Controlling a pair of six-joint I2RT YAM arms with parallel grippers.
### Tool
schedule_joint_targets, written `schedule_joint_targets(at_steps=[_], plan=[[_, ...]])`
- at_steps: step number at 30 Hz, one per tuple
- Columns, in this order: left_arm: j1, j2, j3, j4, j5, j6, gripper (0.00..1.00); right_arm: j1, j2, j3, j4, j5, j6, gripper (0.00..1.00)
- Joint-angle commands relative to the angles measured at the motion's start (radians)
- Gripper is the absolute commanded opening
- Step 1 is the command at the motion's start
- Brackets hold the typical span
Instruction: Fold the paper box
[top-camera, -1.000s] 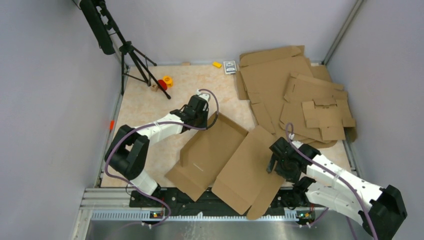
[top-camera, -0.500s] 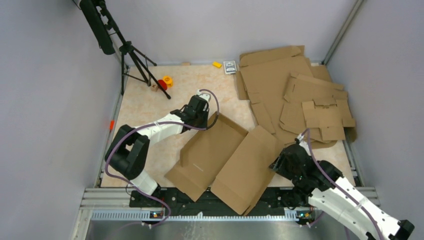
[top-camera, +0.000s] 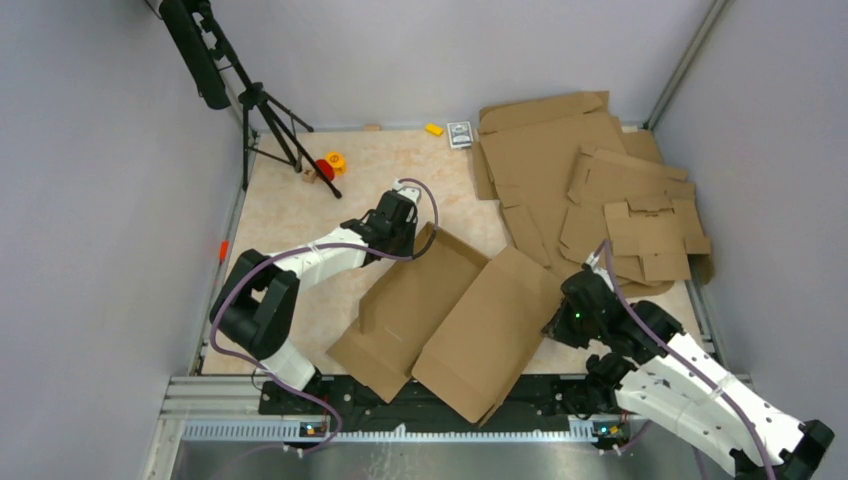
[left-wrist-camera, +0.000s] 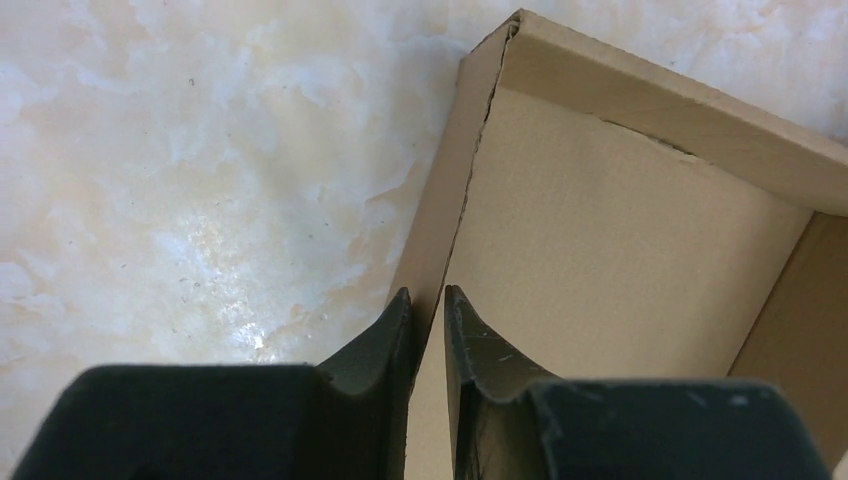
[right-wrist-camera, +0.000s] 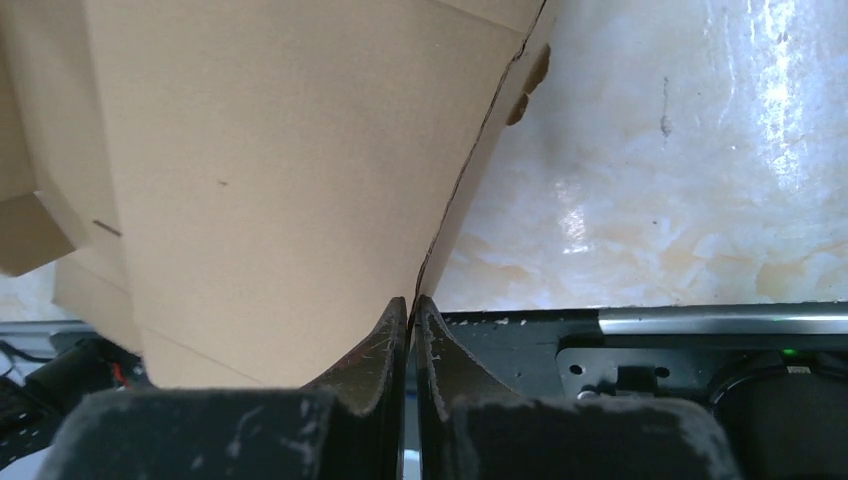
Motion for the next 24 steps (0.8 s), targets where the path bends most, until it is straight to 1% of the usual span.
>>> schedule_joint_targets(at_steps=[1,5,7,8,11,15,18,21,24], plan=[[-0.010,-0.007,0.006,0.033,0.026,-0.004,0.18,0.011,0.041,0.161,0.042,-0.047,-0.021,0.00],[-0.010,-0.003,0.008,0.033,0.038,-0.008,0.18,0.011,0.176,0.344,-0.030,-0.086,-0.074,0.00],[-0.009,-0.005,0.009,0.030,0.035,-0.015,0.18,0.011,0.220,0.409,-0.047,-0.076,-0.106,0.00],[-0.009,-0.009,0.009,0.022,0.011,-0.027,0.18,0.012,0.231,0.433,-0.040,-0.067,-0.127,0.00],[-0.005,-0.045,-0.012,0.024,-0.086,-0.055,0.17,0.012,0.264,0.453,0.011,-0.037,-0.182,0.00],[0.012,-0.075,-0.048,0.053,-0.108,-0.071,0.19,0.011,0.350,0.460,0.133,-0.057,-0.280,0.00],[0.026,-0.075,-0.041,0.019,-0.193,-0.114,0.20,0.010,0.439,0.478,0.225,-0.077,-0.356,0.00],[0.057,-0.101,-0.062,0.017,-0.226,-0.150,0.26,-0.001,0.537,0.524,0.297,-0.046,-0.456,0.00],[0.093,-0.130,-0.094,0.034,-0.226,-0.172,0.35,-0.059,0.642,0.595,0.356,-0.031,-0.571,0.00]])
